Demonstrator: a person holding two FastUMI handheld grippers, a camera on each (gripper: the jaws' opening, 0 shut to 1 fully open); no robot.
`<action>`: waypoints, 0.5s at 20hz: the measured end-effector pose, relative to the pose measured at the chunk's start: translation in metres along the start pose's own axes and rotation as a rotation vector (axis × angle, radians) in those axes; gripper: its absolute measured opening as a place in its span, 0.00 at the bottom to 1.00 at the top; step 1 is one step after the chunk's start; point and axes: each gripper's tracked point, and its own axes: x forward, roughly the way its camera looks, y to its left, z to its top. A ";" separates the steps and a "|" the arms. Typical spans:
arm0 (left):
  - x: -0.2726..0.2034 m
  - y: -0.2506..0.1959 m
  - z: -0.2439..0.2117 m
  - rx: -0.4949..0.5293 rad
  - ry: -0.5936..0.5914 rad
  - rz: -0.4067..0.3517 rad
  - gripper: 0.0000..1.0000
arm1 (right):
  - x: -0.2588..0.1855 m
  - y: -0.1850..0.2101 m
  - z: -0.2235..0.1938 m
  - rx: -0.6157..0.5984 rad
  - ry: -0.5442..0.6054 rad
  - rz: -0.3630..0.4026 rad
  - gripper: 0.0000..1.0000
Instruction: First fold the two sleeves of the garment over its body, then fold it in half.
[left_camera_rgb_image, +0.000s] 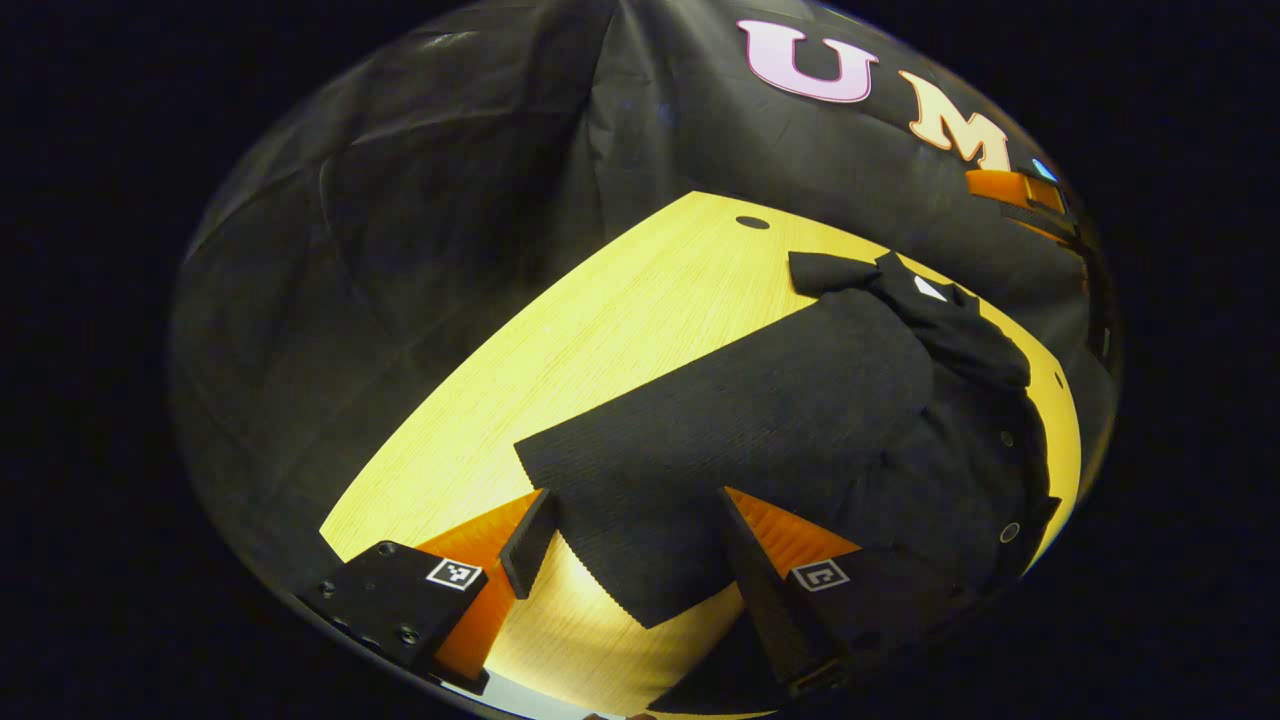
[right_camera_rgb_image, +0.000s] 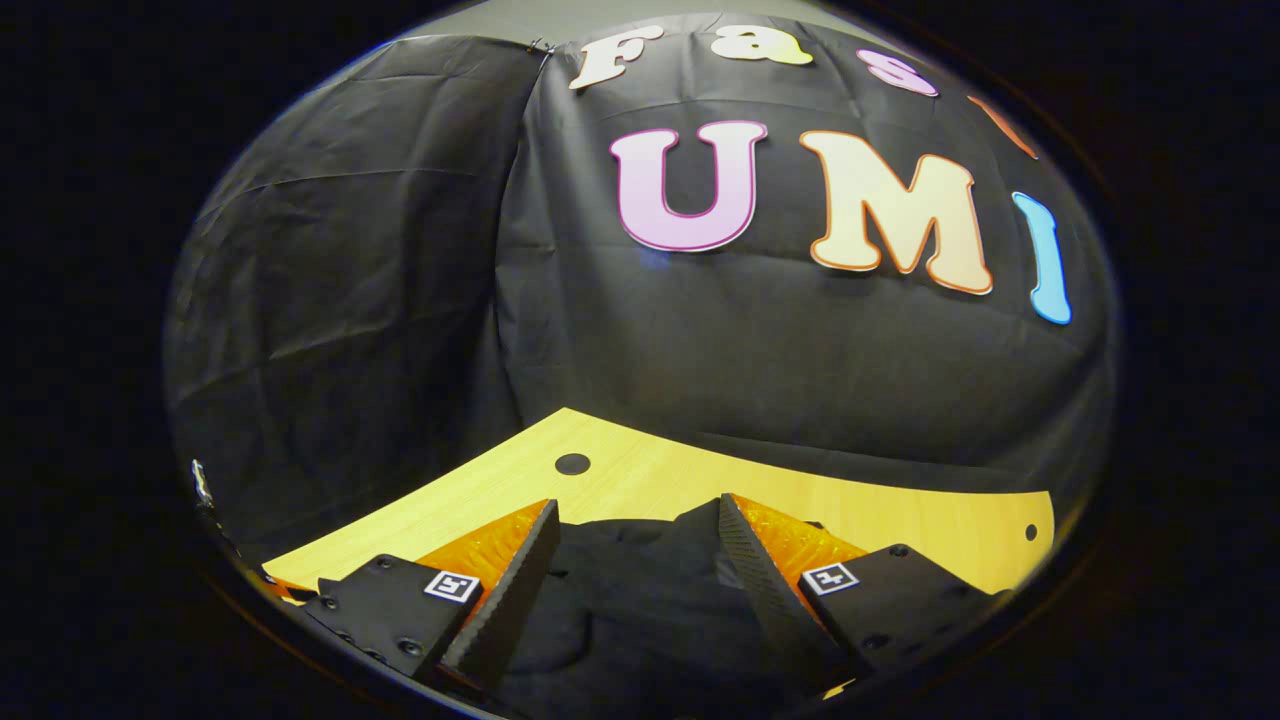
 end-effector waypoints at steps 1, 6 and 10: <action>0.000 0.001 -0.003 0.011 0.007 0.007 0.96 | -0.009 -0.008 0.003 0.000 -0.014 -0.018 1.00; -0.003 -0.002 -0.002 0.048 0.005 0.005 0.96 | -0.053 -0.036 0.002 -0.013 -0.041 -0.102 1.00; -0.003 -0.001 -0.004 0.051 0.007 -0.012 0.96 | -0.086 -0.047 -0.022 0.006 0.002 -0.143 1.00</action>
